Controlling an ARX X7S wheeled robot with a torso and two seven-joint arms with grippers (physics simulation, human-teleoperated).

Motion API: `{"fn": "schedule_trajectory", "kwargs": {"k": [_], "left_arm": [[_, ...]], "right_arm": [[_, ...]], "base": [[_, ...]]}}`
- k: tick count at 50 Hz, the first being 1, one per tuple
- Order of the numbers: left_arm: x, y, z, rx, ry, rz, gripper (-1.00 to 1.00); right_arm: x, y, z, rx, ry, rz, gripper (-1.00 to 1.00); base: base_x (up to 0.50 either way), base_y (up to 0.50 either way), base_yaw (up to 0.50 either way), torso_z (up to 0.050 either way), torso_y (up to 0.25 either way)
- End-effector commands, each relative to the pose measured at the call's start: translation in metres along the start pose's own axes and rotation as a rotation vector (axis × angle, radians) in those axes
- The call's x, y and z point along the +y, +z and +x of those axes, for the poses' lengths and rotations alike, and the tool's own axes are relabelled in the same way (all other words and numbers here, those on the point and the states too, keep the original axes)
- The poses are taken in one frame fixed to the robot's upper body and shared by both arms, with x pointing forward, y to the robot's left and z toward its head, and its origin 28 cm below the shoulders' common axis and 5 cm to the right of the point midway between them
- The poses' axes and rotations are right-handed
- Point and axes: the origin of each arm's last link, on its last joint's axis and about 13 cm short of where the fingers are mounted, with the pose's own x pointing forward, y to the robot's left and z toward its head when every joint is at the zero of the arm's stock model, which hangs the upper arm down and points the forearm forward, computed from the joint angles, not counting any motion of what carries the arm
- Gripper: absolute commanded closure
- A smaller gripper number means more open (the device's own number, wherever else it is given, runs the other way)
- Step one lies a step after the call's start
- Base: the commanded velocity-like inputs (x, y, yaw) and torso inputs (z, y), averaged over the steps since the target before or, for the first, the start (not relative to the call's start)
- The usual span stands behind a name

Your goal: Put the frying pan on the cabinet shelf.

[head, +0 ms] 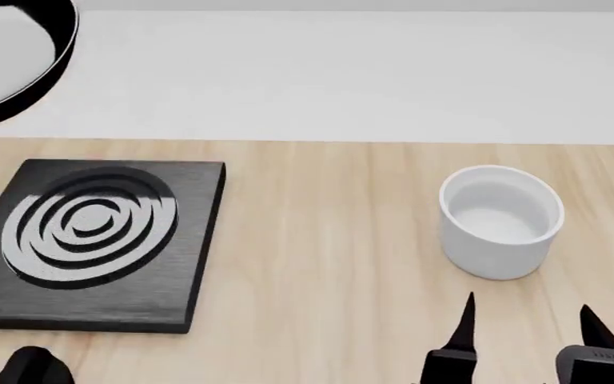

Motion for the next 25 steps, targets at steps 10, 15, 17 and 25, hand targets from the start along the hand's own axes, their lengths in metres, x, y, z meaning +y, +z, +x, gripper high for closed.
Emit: {"fn": "schedule_trajectory", "kwargs": {"k": [10, 15, 17, 25], "left_arm": [[0.060, 0.053, -0.001, -0.103, 0.218, -0.023, 1.00], [0.074, 0.060, 0.004, -0.085, 0.235, -0.081, 1.00], [0.082, 0.061, 0.008, -0.068, 0.269, -0.056, 1.00], [0.109, 0.073, 0.019, -0.050, 0.354, -0.089, 1.00]], "right_arm": [[0.010, 0.008, -0.002, -0.006, 0.086, 0.020, -1.00], [0.012, 0.008, -0.002, -0.001, 0.102, 0.016, -1.00], [0.013, 0.008, -0.001, 0.000, 0.107, 0.015, -1.00], [0.012, 0.014, -0.001, -0.005, 0.114, 0.007, -1.00]], "base": [[0.00, 0.00, 0.00, 0.001, 0.002], [0.00, 0.00, 0.00, 0.000, 0.002], [0.00, 0.00, 0.00, 0.000, 0.000], [0.00, 0.00, 0.00, 0.000, 0.003]]}}
